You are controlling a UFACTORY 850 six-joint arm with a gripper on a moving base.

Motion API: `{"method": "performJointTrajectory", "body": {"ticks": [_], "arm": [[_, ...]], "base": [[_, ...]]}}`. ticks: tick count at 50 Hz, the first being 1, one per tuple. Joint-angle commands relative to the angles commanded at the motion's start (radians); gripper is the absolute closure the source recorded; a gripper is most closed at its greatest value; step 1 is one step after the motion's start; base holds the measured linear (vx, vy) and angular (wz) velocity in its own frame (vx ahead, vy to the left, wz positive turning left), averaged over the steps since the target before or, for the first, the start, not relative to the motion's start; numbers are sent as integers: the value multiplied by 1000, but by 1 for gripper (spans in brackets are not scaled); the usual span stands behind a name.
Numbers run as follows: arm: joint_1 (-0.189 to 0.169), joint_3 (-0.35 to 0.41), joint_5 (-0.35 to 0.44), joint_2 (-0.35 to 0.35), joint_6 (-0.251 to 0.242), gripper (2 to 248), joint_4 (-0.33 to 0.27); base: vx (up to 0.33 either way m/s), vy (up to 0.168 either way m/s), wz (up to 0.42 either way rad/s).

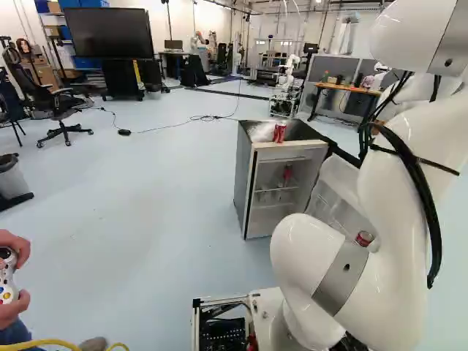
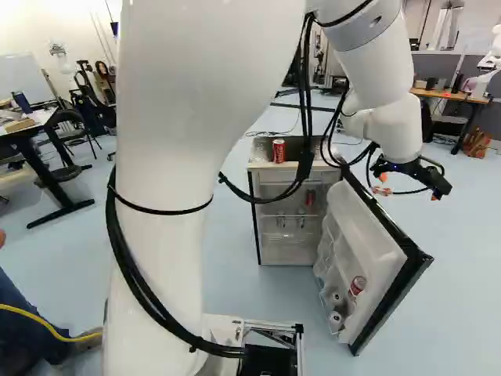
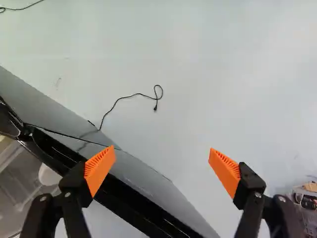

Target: Grab a drink from the fridge

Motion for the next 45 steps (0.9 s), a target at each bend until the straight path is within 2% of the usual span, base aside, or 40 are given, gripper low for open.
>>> {"method": "performJointTrajectory", "body": {"ticks": [23,37,45], "arm": [[-4,-136,-241,-63,0,3,58],[-5,-227,-385,-136,0,3,92],[-6,-283,-422,-191,0,3,99]], "base": [[0,0,0],[0,0,0],[0,0,0]]}}
